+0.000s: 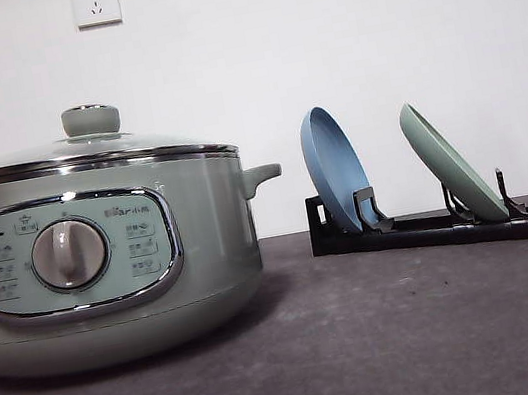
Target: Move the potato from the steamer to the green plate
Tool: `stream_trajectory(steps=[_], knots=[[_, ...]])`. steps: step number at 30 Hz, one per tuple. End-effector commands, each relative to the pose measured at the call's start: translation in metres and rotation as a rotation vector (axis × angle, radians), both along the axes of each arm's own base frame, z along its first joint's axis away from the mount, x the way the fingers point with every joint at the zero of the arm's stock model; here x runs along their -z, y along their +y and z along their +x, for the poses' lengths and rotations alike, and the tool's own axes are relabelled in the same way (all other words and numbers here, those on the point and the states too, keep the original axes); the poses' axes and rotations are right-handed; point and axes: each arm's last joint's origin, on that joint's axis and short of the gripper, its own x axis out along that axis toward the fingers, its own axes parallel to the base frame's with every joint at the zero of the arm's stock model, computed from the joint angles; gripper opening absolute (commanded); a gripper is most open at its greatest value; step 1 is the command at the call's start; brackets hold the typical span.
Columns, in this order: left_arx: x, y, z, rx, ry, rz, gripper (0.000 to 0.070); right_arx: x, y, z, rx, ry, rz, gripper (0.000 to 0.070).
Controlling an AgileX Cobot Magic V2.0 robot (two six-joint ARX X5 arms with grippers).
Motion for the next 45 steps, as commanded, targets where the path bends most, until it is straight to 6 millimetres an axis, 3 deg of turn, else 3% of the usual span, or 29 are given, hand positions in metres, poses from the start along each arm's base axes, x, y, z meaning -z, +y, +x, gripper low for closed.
stream_trajectory(steps=[1, 8, 17, 23, 27, 35, 45], knots=[[-0.007, 0.0, -0.001, 0.013, -0.03, 0.008, 0.0565, -0.005, 0.002, 0.018, 0.0, 0.01, 0.01, 0.0532], [-0.007, 0.0, -0.001, 0.013, -0.03, 0.008, 0.0564, 0.0, 0.009, 0.086, -0.008, 0.042, 0.025, 0.0532], [-0.007, 0.0, -0.001, 0.013, -0.03, 0.008, 0.0561, 0.039, 0.018, 0.157, -0.005, 0.094, 0.039, 0.053], [-0.007, 0.0, -0.001, 0.013, -0.03, 0.008, 0.0561, 0.071, 0.027, 0.189, 0.03, 0.113, 0.004, 0.0526], [-0.006, 0.0, -0.001, 0.013, -0.03, 0.008, 0.0561, 0.09, 0.034, 0.205, 0.028, 0.116, -0.004, 0.0461], [-0.006, 0.0, -0.001, 0.013, -0.027, 0.008, 0.0561, 0.121, 0.042, 0.226, 0.074, 0.146, -0.05, 0.0451], [-0.006, 0.0, -0.001, 0.013, -0.025, 0.008, 0.0561, 0.13, 0.044, 0.23, 0.074, 0.161, -0.048, 0.0119]])
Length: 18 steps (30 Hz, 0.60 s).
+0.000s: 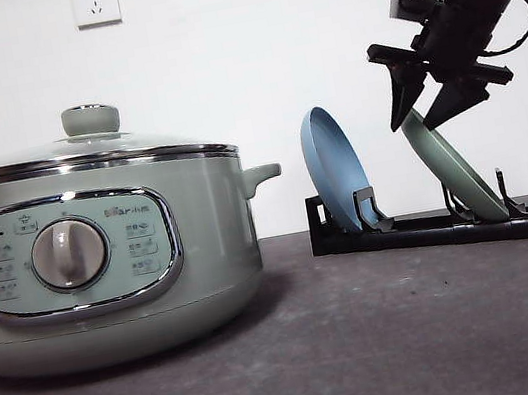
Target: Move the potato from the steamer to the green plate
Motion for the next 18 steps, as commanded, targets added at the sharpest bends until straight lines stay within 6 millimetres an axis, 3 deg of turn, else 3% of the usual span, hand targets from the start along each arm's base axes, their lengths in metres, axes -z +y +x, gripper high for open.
stream_trajectory(steps=[1, 9, 18], knots=[[-0.007, 0.0, -0.001, 0.013, -0.033, 0.007, 0.0561, 0.0, 0.003, 0.006, 0.005, -0.008, 0.012, 0.0096], [-0.007, 0.0, -0.001, 0.013, -0.033, 0.007, 0.0561, 0.0, 0.003, 0.006, 0.009, -0.008, 0.017, 0.0006], [-0.007, 0.0, -0.001, 0.013, -0.033, 0.007, 0.0561, -0.014, 0.004, 0.005, -0.014, -0.03, 0.055, 0.0004]])
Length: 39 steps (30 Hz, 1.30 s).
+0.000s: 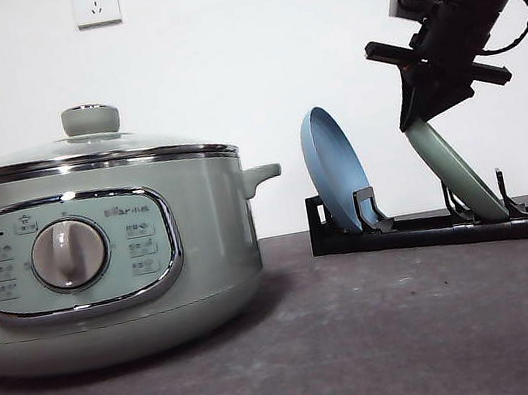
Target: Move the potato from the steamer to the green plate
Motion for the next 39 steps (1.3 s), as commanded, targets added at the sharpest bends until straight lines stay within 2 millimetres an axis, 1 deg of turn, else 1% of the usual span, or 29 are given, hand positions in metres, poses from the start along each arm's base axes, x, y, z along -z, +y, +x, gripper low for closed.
stream_trajectory(steps=[1, 8, 14, 18, 25, 29, 32, 35, 39], knots=[[-0.007, 0.0, -0.001, 0.013, -0.033, 0.007, 0.0561, -0.014, 0.004, 0.004, -0.016, -0.045, 0.027, 0.0004], [-0.007, 0.0, -0.001, 0.013, -0.036, 0.007, 0.0561, -0.057, 0.005, -0.006, -0.027, -0.13, 0.049, 0.0004], [-0.007, 0.0, -0.001, 0.013, -0.036, 0.007, 0.0561, -0.095, 0.006, -0.025, -0.04, -0.179, 0.048, 0.0004], [-0.007, 0.0, -0.001, 0.013, -0.036, 0.007, 0.0561, -0.118, 0.008, -0.049, -0.079, -0.202, 0.014, 0.0004], [-0.007, 0.0, 0.0, 0.013, -0.036, 0.007, 0.0561, -0.149, 0.019, -0.104, -0.15, -0.214, -0.102, 0.0004], [-0.007, 0.0, -0.001, 0.013, -0.037, 0.008, 0.0561, -0.157, 0.03, -0.138, -0.192, -0.179, -0.201, 0.0004], [-0.007, 0.0, 0.0, 0.013, -0.037, 0.008, 0.0561, -0.157, 0.041, -0.16, -0.235, -0.132, -0.3, 0.0004], [-0.007, 0.0, 0.0, 0.013, -0.038, 0.008, 0.0561, -0.151, 0.055, -0.177, -0.297, -0.072, -0.376, 0.0004], [-0.007, 0.0, 0.0, 0.013, -0.037, 0.008, 0.0561, -0.135, 0.078, -0.196, -0.377, 0.007, -0.49, 0.0004]])
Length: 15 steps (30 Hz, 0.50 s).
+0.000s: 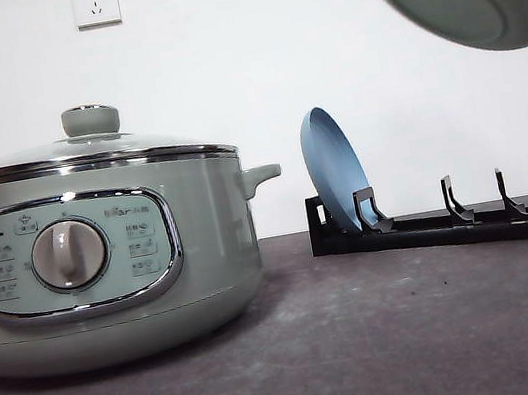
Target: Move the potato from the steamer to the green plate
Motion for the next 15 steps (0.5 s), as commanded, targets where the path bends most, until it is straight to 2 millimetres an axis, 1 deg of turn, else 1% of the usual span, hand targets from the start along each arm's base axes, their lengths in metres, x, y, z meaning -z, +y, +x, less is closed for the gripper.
stream_trajectory(steps=[1, 4, 8, 15], knots=[[-0.007, 0.0, 0.0, 0.013, -0.036, 0.008, 0.0561, 0.006, 0.013, -0.006, -0.049, 0.0, -0.061, 0.0004], [-0.007, 0.0, 0.0, 0.013, -0.036, 0.008, 0.0561, 0.024, 0.03, -0.017, -0.098, 0.03, -0.139, 0.0004], [-0.007, 0.0, 0.0, 0.013, -0.036, 0.008, 0.0561, 0.053, 0.052, -0.033, -0.164, 0.069, -0.221, 0.0004], [-0.007, 0.0, 0.0, 0.013, -0.037, 0.008, 0.0561, 0.106, 0.073, -0.056, -0.222, 0.104, -0.334, 0.0004]])
